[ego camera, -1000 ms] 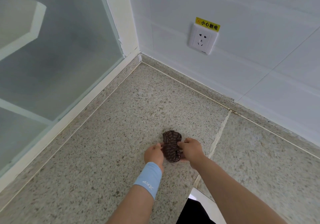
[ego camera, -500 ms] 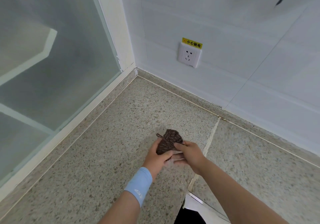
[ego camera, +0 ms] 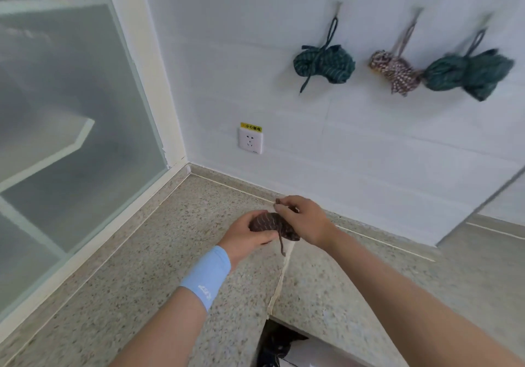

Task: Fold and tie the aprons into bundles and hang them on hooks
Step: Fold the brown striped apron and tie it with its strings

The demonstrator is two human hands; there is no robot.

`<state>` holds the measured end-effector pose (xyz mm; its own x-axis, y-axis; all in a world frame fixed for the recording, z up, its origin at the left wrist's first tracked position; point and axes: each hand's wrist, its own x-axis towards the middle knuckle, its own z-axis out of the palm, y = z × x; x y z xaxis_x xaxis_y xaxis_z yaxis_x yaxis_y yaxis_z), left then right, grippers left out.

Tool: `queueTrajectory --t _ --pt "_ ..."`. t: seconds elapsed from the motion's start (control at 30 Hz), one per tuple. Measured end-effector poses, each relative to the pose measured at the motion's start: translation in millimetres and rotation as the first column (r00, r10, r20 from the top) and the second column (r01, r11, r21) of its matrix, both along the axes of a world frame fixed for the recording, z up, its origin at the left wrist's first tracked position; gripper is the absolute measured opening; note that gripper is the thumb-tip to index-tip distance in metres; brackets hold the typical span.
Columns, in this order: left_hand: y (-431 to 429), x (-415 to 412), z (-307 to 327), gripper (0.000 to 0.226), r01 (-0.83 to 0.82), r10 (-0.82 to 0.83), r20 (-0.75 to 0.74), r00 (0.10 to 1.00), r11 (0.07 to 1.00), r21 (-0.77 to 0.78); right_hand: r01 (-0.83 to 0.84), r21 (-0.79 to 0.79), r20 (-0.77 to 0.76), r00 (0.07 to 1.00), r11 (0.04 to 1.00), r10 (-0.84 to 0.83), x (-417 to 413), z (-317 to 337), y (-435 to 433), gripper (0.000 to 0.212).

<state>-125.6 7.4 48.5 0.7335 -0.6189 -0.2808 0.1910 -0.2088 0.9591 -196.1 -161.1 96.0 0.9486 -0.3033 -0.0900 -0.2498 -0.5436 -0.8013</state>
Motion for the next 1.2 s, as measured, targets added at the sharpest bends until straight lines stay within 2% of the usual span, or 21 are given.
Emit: queueTrajectory --t 0.2,0.27,0.4,0.47,0.57,0.7,0.87,0.93,1.0,1.1,1.2 --pt "-37 -30 53 0.056 0.099 -0.098 0.02 0.995 0.99 -0.104 0.163 0.079 0.199 0.964 0.983 -0.176 -51 45 -27 0.022" --pt "-52 -35 69 0.053 0.148 -0.14 0.098 0.985 0.985 -0.087 0.212 0.085 0.237 0.945 0.974 -0.226 -61 57 -35 0.02" --pt "-88 -42 107 0.028 0.258 -0.242 0.222 0.944 0.965 -0.046 0.302 0.072 0.332 0.891 0.95 -0.309 -75 82 -64 0.019" --pt "-106 -43 124 0.031 0.262 -0.249 0.277 0.928 0.965 -0.009 0.351 0.094 0.377 0.853 0.932 -0.36 -78 94 -77 0.02" --pt "-143 -48 156 0.041 0.273 -0.268 0.387 0.882 0.961 0.043 0.419 0.102 0.445 0.792 0.902 -0.418 -86 119 -103 0.022" --pt "-198 -62 199 0.041 0.335 -0.311 0.466 0.828 0.942 0.033 0.487 0.066 0.512 0.733 0.871 -0.448 -104 160 -152 0.017" --pt "-270 -83 251 0.04 0.386 -0.336 0.653 0.679 0.92 0.072 0.563 0.029 0.571 0.669 0.826 -0.476 -129 206 -209 0.014" --pt "-294 -90 273 0.04 0.352 -0.276 0.661 0.697 0.936 0.019 0.577 -0.018 0.575 0.673 0.816 -0.464 -136 221 -228 0.014" --pt "-318 -95 293 0.029 0.34 -0.236 0.654 0.719 0.94 -0.034 0.59 -0.064 0.578 0.679 0.805 -0.452 -142 235 -247 0.013" --pt "-344 -95 315 0.013 0.338 -0.244 0.587 0.772 0.939 -0.055 0.591 -0.083 0.574 0.686 0.803 -0.446 -150 251 -273 0.015" --pt "-363 -88 324 0.011 0.36 -0.286 0.502 0.816 0.931 -0.056 0.554 -0.096 0.544 0.725 0.827 -0.422 -153 261 -297 0.014"
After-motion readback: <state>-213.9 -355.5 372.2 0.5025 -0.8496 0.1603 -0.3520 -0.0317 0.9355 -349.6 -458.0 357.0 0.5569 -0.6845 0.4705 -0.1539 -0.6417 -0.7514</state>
